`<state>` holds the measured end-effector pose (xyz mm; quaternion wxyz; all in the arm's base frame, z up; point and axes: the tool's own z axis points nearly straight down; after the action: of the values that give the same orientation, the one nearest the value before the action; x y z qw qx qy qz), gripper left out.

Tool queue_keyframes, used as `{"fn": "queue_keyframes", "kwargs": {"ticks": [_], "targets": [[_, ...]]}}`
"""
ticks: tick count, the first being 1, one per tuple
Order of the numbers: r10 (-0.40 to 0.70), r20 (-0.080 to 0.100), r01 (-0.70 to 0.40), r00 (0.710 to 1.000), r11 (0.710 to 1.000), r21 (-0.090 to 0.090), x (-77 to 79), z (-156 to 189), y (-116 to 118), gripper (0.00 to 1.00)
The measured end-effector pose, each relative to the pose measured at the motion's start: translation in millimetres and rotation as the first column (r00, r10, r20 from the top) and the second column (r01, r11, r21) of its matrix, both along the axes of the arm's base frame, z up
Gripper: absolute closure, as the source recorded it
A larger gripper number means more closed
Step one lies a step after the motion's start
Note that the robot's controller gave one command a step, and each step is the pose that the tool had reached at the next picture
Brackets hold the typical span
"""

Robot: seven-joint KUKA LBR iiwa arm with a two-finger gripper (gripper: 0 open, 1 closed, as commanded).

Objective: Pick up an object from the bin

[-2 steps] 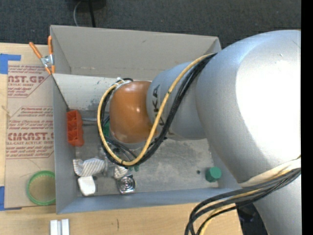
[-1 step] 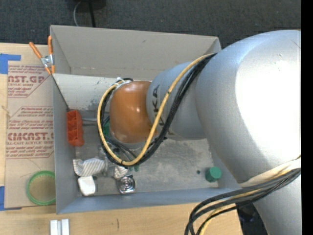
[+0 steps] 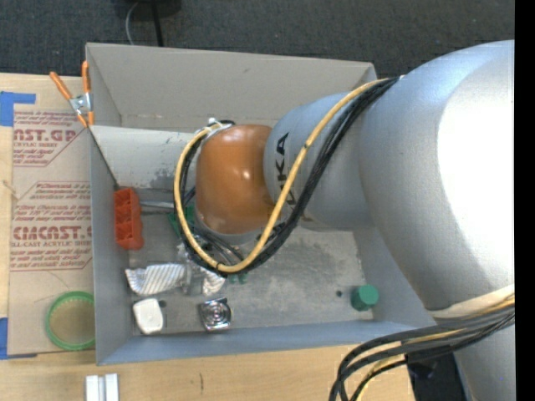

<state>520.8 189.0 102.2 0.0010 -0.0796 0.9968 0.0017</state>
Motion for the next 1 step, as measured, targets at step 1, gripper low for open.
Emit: {"fn": "queue_keyframes", "kwargs": {"ticks": [1], "targets": [[-0.006,0.006,0.006,1.0,1.0,0.003,2.5,25.3,5.6,1.0]]}}
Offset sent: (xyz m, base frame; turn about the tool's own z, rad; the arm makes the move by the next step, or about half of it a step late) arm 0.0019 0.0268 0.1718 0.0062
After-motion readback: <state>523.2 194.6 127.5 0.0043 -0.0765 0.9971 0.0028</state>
